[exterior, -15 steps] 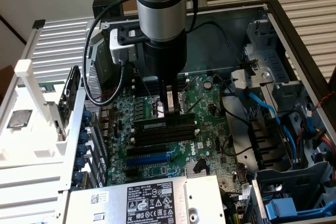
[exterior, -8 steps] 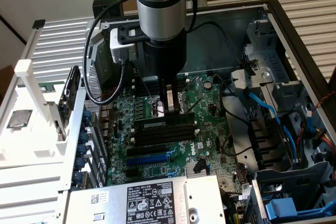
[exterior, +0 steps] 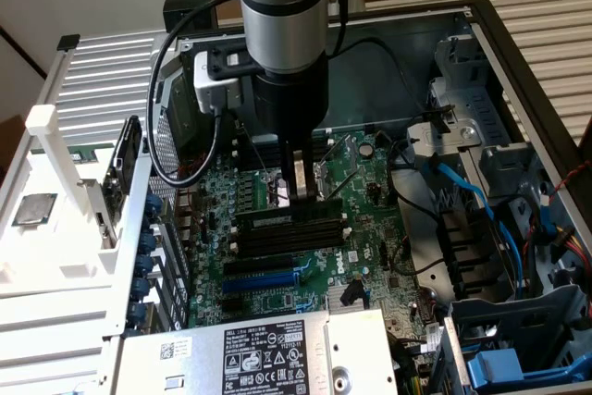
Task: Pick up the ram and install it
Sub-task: 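Insert the ram into the slot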
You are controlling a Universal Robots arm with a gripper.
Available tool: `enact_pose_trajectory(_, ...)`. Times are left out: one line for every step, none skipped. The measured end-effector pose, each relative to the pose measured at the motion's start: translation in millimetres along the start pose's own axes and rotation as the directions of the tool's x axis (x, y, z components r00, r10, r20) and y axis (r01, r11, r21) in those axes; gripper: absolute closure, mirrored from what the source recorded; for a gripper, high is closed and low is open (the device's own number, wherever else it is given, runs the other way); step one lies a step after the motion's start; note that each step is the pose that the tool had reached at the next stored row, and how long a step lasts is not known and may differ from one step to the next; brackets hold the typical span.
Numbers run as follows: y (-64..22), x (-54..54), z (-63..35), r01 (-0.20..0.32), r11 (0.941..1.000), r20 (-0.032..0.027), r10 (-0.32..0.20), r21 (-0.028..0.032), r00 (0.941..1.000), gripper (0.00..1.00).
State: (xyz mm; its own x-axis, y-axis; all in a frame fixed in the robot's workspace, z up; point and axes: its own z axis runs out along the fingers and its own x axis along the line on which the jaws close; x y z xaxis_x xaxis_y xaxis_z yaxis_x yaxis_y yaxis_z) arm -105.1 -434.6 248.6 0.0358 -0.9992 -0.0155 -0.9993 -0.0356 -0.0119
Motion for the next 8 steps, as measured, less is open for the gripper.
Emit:
enact_pose_trajectory(0.0, 0.0, 0.4, 0.001, 1.0, -0.0005, -0.001, -0.0007, 1.0, 0.87)
enact_pose_trajectory(0.0, 0.0, 0.3, 0.001, 1.0, -0.0015, -0.001, -0.0021, 1.0, 0.87)
enact_pose_trajectory(0.0, 0.1, 0.4, 0.002, 1.0, -0.0023, -0.002, -0.0039, 1.0, 0.87)
enact_pose_trajectory(0.0, 0.1, 0.3, 0.002, 1.0, -0.0029, -0.002, -0.0048, 1.0, 0.87)
enact_pose_trajectory(0.0, 0.1, 0.3, 0.002, 1.0, -0.0033, -0.002, -0.0052, 1.0, 0.87)
enact_pose_trajectory(0.0, 0.0, 0.4, 0.002, 1.0, -0.0033, -0.002, -0.0053, 1.0, 0.87)
enact_pose_trajectory(0.0, 0.0, 0.5, 0.003, 1.0, -0.0032, -0.003, -0.0053, 1.0, 0.87)
enact_pose_trajectory(0.0, 0.0, 0.5, 0.003, 1.0, -0.0032, -0.003, -0.0053, 1.0, 0.87)
